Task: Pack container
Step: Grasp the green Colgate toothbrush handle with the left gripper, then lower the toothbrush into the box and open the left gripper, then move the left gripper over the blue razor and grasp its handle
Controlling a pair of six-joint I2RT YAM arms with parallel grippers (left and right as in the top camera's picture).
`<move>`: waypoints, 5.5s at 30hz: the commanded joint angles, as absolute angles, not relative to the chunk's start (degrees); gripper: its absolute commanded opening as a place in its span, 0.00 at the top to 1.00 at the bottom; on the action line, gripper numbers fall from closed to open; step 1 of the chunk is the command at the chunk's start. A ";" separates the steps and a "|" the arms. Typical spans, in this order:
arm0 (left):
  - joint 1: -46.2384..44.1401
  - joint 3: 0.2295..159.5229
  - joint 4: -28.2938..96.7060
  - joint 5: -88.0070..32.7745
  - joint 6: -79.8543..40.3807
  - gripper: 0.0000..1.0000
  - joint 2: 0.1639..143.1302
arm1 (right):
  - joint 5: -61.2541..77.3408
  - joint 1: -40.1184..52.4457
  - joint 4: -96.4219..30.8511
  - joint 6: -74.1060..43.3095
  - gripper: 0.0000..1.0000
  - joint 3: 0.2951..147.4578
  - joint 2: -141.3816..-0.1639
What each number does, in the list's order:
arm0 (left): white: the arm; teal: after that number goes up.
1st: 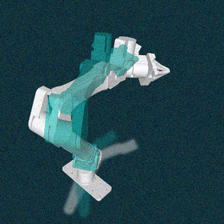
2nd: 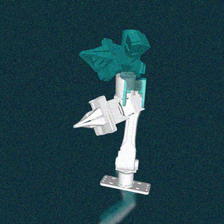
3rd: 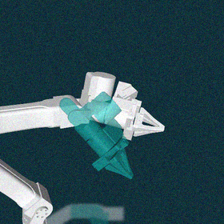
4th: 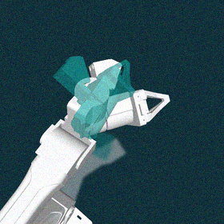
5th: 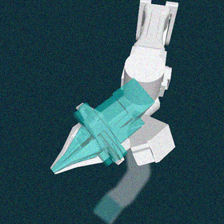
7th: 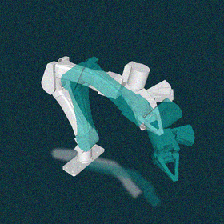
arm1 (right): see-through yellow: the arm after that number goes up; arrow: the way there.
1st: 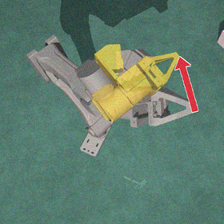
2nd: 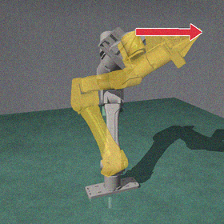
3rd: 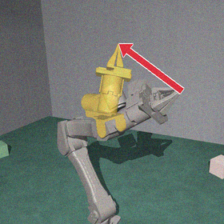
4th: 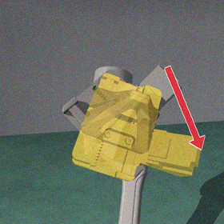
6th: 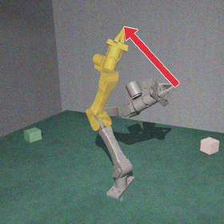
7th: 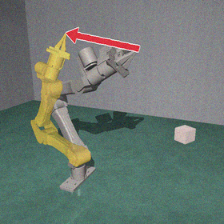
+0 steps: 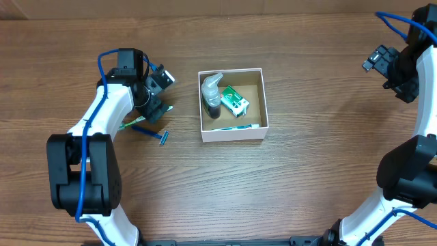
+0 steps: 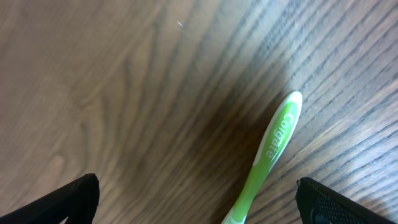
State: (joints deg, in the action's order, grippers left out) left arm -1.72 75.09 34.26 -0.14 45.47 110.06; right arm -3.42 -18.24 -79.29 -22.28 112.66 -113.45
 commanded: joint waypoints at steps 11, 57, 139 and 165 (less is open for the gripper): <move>-1.15 74.24 38.22 -4.75 40.27 0.73 119.59 | -4.45 -18.02 -79.13 -22.57 0.00 112.81 -113.12; -40.58 148.40 95.35 -5.85 40.45 0.64 130.28 | -4.45 -18.02 -79.13 -22.57 0.00 112.84 -113.12; -11.05 69.32 52.25 -12.73 37.87 0.27 115.09 | -4.45 -18.02 -79.15 -22.57 0.00 112.81 -113.12; -11.31 64.97 51.57 -2.17 42.85 0.32 115.09 | -4.45 -18.02 -79.15 -22.57 0.00 112.81 -113.12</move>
State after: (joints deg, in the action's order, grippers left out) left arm -11.53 68.49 50.00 -2.85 42.65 110.26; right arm -3.44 -18.24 -79.29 -22.26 112.66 -113.45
